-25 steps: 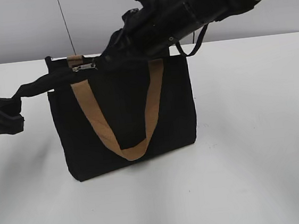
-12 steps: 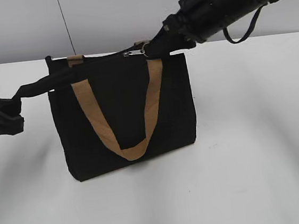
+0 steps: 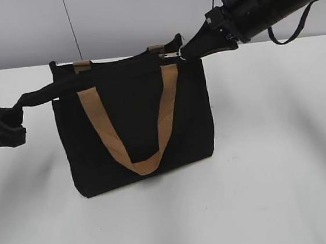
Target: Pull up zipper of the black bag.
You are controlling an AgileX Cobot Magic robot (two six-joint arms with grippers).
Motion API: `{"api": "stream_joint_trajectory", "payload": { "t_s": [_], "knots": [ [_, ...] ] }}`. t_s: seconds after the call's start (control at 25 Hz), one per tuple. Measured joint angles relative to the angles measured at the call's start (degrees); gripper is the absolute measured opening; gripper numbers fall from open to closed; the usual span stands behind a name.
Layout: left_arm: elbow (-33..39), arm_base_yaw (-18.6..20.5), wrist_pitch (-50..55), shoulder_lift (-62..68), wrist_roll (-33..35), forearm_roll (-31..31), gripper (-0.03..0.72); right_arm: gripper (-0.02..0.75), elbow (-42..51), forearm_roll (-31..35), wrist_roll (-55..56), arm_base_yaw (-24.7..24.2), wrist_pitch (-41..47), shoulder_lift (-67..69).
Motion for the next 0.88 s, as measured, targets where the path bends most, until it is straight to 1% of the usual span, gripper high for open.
{"api": "stream_joint_trajectory", "payload": {
  "t_s": [0.08, 0.12, 0.2, 0.28, 0.36, 0.4, 0.48, 0.64, 0.76, 0.88],
  "knots": [
    [0.0, 0.0, 0.1, 0.0, 0.0, -0.52, 0.004, 0.004, 0.0, 0.13, 0.11, -0.01, 0.72, -0.06],
    [0.0, 0.0, 0.18, 0.0, 0.0, -1.38, 0.004, 0.021, 0.0, 0.06, 0.18, -0.06, 1.01, -0.11],
    [0.0, 0.06, 0.38, 0.0, 0.0, -3.59, 0.009, 0.1, 0.0, -0.51, 0.35, -0.12, 1.29, -0.94],
    [-0.12, 0.19, 1.46, 0.0, 0.0, -6.82, 0.03, 0.235, 0.0, -1.1, 0.48, -0.16, 1.47, -2.22],
    [-1.14, 0.3, 5.24, 0.0, 0.0, -9.7, 0.081, 0.323, 0.0, -2.31, 0.91, -0.16, 1.66, -3.74],
    [-2.05, 0.3, 7.84, 0.0, 0.0, -10.59, 0.109, 0.347, 0.0, -3.52, 1.5, -0.16, 1.86, -4.58],
    [-4.26, 0.37, 13.19, -0.15, 0.0, -12.23, 0.191, 0.368, 0.0, -6.99, 3.43, -0.16, 3.03, -6.02],
    [-8.88, 0.37, 22.07, -1.76, 0.0, -13.24, 0.354, 0.38, 0.0, -15.29, 8.64, -0.16, 3.24, -8.77],
    [-10.27, 0.37, 26.5, -4.45, 0.0, -13.57, 0.412, 0.381, 0.1, -20.37, 12.63, 0.3, 3.68, -11.02],
    [-10.33, 0.37, 31.3, -7.51, 0.0, -13.82, 0.428, 0.381, 2.05, -24.82, 15.24, 1.69, 3.36, -14.18]
  ]
}}
